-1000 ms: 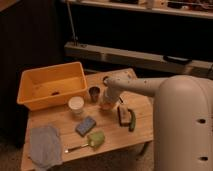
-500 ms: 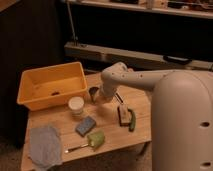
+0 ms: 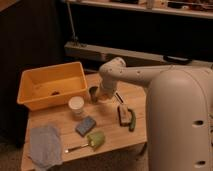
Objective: Place apple in metal cup
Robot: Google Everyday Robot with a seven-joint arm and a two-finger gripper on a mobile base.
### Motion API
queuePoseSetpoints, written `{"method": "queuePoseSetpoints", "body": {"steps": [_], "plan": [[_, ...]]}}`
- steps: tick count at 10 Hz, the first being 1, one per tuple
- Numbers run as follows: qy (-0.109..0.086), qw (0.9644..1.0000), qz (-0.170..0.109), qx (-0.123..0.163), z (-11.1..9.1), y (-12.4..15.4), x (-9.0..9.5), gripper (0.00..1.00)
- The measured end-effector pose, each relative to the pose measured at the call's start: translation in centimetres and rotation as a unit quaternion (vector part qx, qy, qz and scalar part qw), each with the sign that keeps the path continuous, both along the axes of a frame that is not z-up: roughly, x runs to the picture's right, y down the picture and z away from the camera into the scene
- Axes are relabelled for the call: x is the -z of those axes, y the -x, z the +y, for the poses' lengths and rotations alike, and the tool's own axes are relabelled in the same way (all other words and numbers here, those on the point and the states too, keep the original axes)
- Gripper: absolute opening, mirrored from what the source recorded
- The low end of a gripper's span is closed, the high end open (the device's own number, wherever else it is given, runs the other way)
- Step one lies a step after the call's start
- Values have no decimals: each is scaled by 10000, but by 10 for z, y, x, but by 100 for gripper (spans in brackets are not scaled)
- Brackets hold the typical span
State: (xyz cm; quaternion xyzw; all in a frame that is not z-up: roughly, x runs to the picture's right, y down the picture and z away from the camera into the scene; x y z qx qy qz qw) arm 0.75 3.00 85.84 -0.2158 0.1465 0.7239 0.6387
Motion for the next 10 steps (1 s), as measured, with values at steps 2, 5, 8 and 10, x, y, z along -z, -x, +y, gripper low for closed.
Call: {"method": "queuePoseSetpoints", "body": {"steps": [2, 5, 8, 10], "plan": [[-9, 9999, 154, -52, -7, -11, 2, 0], [-62, 9997, 214, -99, -20, -18, 2, 0], [-123, 9997, -114, -164, -38, 4, -6, 0], [-159, 9990, -354, -243, -52, 13, -6, 0]]}}
